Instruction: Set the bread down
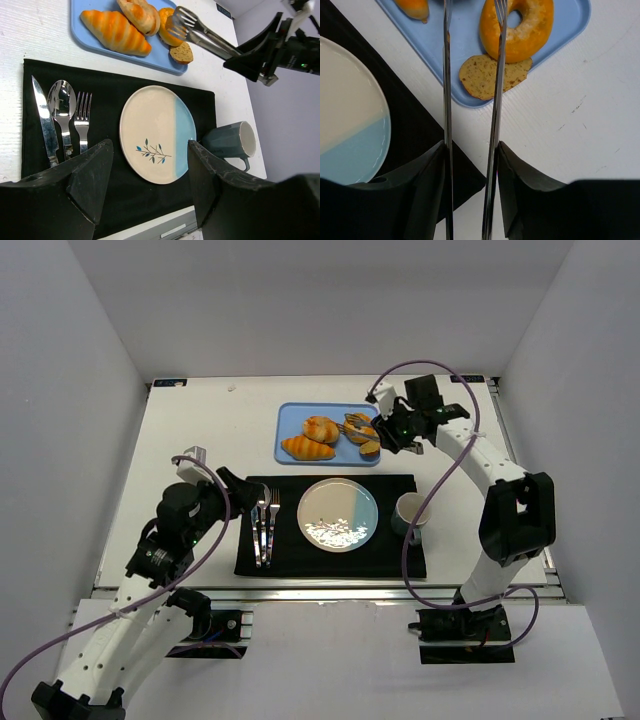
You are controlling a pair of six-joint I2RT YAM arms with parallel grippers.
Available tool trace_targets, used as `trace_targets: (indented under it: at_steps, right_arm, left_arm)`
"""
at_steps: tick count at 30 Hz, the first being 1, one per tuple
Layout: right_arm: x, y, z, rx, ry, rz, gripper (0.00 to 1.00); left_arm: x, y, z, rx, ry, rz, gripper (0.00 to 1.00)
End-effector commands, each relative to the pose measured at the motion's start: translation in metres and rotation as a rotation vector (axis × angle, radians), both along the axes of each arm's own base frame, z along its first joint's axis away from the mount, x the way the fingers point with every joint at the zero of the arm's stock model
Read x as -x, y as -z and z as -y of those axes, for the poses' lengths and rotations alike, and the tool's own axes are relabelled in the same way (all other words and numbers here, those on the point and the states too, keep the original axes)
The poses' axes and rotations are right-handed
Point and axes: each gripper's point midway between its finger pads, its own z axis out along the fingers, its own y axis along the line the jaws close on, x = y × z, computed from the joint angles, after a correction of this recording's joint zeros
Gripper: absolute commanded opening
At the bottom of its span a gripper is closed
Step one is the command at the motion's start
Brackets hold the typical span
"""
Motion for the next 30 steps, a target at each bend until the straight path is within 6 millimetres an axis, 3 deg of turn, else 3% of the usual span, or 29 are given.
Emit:
trace_targets:
  at_steps: [1, 9, 21, 30]
  right_arm:
    - [-0.017, -0.01, -0.002, 0.073, 0.006, 0.083, 0.49]
    - [-0.026, 0.005, 0.003, 0.169, 0.029, 0.104, 0.5]
    - [-0.023, -0.003, 0.005, 0.182, 0.031, 0.173, 0.5]
    - [-0.025, 0.018, 0.014, 0.28, 0.057, 0.152, 0.48]
  left_arm:
    - [0.003, 0.005, -0.003, -0.001, -0.014, -0.015, 0.71]
    - [0.001, 0.005, -0.008, -0.009, -0.045, -0.01, 0.71]
    - [0.001, 0.005, -0.008, -0.006, -0.044, -0.007, 0.71]
    - [0.001, 0.003, -0.008, -0.005, -0.045, -0.005, 0.71]
